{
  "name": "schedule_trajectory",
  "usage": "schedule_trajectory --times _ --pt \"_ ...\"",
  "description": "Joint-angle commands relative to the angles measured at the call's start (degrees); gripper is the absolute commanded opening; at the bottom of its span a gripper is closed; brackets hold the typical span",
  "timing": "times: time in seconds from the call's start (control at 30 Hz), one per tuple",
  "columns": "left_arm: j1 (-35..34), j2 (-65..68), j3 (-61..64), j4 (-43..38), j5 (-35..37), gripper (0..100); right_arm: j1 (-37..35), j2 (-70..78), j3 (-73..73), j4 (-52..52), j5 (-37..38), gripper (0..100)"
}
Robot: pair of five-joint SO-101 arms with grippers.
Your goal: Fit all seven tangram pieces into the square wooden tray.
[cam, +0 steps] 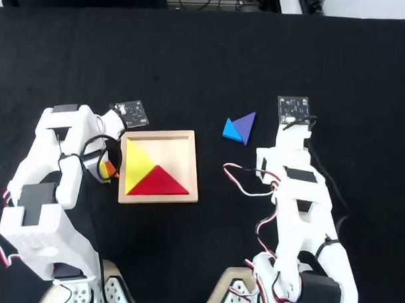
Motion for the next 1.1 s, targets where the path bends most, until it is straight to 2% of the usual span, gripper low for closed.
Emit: schedule_trajectory --times 0.0,0.13,0.57,0.87,1.07 --pt "0.2 0.7 -2.5 1.4 -0.4 22 -0.6 -1.6 -1.0 -1.0 0.5 3.1" --pt "1.4 0.6 -2.6 3.1 -0.4 17 -0.6 -1.6 -1.0 -1.1 0.5 3.1" --pt "2.1 -0.3 -3.3 3.3 -0.1 17 -0.5 -1.6 -1.0 -1.1 0.5 3.1" --pt "2.7 -17.2 -1.6 17.7 0.8 17 -0.5 -1.6 -1.0 -1.0 0.5 3.1" --pt "-0.4 -30.5 7.3 19.6 1.1 17 -0.7 -1.6 -1.0 -0.7 0.5 3.4"
